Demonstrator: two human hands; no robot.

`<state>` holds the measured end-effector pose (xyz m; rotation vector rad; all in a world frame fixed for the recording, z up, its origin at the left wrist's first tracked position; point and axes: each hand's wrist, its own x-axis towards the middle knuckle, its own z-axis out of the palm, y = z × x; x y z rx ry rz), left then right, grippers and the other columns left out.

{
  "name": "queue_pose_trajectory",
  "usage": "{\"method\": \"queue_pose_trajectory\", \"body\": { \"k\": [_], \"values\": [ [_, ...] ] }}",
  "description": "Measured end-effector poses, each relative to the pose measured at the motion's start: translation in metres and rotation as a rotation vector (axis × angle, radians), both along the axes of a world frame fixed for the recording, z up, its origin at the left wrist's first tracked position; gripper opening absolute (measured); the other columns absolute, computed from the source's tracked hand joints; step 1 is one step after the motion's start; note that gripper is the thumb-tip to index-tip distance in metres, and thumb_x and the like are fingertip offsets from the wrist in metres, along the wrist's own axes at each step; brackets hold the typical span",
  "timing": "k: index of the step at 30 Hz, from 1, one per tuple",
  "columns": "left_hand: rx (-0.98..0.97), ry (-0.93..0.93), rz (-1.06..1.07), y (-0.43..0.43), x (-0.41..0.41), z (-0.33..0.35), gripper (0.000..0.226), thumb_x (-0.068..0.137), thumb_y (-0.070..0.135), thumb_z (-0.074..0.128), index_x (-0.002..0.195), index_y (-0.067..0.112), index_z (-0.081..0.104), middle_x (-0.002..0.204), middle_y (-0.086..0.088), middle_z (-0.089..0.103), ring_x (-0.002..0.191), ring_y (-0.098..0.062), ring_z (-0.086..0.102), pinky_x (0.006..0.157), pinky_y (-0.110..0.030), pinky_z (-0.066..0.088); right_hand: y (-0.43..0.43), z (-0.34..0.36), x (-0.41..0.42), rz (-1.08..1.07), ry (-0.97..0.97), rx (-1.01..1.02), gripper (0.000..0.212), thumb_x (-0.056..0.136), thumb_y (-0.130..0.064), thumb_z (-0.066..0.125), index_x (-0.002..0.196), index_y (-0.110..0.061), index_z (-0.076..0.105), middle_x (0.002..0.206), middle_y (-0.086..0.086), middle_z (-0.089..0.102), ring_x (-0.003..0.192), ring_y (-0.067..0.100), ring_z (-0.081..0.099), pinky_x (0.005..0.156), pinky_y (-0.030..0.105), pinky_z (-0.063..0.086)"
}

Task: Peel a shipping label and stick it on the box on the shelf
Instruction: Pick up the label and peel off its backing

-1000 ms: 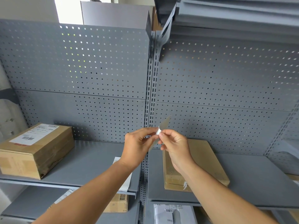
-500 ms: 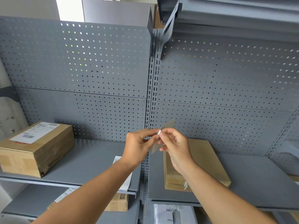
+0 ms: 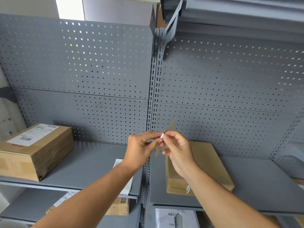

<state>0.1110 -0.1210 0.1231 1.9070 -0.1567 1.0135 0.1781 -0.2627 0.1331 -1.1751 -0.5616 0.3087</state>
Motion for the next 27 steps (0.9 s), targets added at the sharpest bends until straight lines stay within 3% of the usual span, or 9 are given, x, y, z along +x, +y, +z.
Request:
{"method": "queue_pose_trajectory", "body": {
  "k": [6, 10, 13, 18, 22, 27],
  "values": [
    [-0.024, 0.014, -0.013, 0.0003, 0.0018, -0.0013, 0.022, 0.090, 0.010, 0.078, 0.111, 0.013, 0.081, 0.107, 0.004, 0.081, 0.102, -0.008, 0.076, 0.091, -0.039, 0.061, 0.0021, -0.0010, 0.0011, 0.002, -0.047, -0.008, 0.011, 0.097, -0.007, 0.063, 0.089, -0.013, 0.066, 0.080, 0.005, 0.067, 0.067, 0.015, 0.056, 0.053, 0.026, 0.043],
    [-0.208, 0.091, -0.141, -0.0027, 0.0002, 0.0009, 0.018, 0.095, 0.016, 0.073, 0.110, 0.010, 0.081, 0.104, -0.004, 0.082, 0.102, -0.021, 0.077, 0.096, -0.050, 0.059, 0.0038, -0.0010, 0.0012, -0.038, -0.090, -0.030, 0.025, 0.098, -0.003, 0.060, 0.081, -0.019, 0.066, 0.066, 0.001, 0.051, 0.058, 0.012, 0.042, 0.047, 0.023, 0.035],
    [-0.268, 0.110, -0.187, -0.0033, 0.0017, 0.0027, 0.018, 0.096, 0.016, 0.071, 0.108, 0.007, 0.080, 0.101, -0.009, 0.082, 0.100, -0.028, 0.077, 0.096, -0.056, 0.058, 0.0030, -0.0011, 0.0014, -0.078, -0.128, -0.064, 0.028, 0.099, -0.003, 0.057, 0.079, -0.021, 0.065, 0.060, -0.001, 0.051, 0.054, 0.014, 0.042, 0.047, 0.024, 0.037],
    [-0.188, 0.101, -0.103, -0.0037, 0.0018, 0.0043, 0.015, 0.093, 0.012, 0.075, 0.106, 0.012, 0.082, 0.098, 0.000, 0.082, 0.095, -0.020, 0.078, 0.091, -0.048, 0.061, -0.0001, 0.0005, -0.0011, -0.033, -0.133, -0.016, 0.011, 0.095, -0.020, 0.062, 0.086, -0.014, 0.065, 0.081, 0.006, 0.069, 0.072, 0.020, 0.063, 0.057, 0.032, 0.054],
    [-0.005, 0.018, -0.004, -0.0009, 0.0025, 0.0004, 0.016, 0.091, 0.014, 0.078, 0.105, 0.012, 0.082, 0.104, 0.002, 0.082, 0.095, -0.010, 0.077, 0.083, -0.042, 0.063, -0.0018, -0.0014, -0.0002, -0.015, -0.124, -0.056, 0.008, 0.097, -0.011, 0.064, 0.094, -0.004, 0.062, 0.086, 0.008, 0.074, 0.079, 0.023, 0.070, 0.066, 0.035, 0.058],
    [0.025, -0.025, 0.021, -0.0007, 0.0038, 0.0002, 0.016, 0.089, 0.013, 0.079, 0.105, 0.012, 0.082, 0.104, 0.003, 0.081, 0.095, -0.008, 0.077, 0.084, -0.041, 0.063, -0.0002, -0.0018, 0.0004, -0.003, -0.082, -0.027, 0.008, 0.098, -0.009, 0.061, 0.091, -0.009, 0.065, 0.087, 0.009, 0.072, 0.081, 0.022, 0.070, 0.069, 0.036, 0.059]
  ]
}}
